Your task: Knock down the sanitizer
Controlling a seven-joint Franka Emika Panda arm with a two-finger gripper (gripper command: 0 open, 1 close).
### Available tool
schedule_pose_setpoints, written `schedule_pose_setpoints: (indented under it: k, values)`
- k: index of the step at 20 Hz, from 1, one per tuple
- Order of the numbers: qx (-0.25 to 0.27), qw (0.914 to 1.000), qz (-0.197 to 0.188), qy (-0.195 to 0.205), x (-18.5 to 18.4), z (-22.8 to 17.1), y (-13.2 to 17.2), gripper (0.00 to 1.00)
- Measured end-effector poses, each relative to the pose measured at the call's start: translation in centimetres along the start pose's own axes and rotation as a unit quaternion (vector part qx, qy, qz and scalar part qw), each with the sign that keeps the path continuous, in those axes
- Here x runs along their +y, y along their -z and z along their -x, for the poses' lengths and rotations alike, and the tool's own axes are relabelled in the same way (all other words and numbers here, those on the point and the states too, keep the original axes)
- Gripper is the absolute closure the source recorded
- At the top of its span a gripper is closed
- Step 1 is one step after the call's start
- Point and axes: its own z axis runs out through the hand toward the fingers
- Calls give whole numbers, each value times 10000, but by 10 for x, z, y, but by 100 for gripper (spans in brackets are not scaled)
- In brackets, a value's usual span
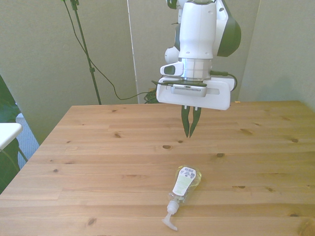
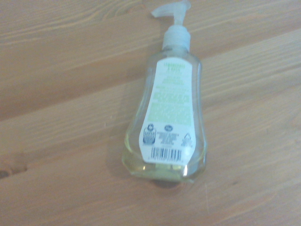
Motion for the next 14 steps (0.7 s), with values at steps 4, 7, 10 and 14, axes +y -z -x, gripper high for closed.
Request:
schedule_pose_setpoints:
  k: [4,7,10,14]
  values:
    - [-224,9996,27,194,13,23,1,0]
    - [-288,9991,78,291,21,37,3,0]
    - [-336,9988,130,331,29,46,4,0]
    - [-416,9980,233,413,37,60,0,0]
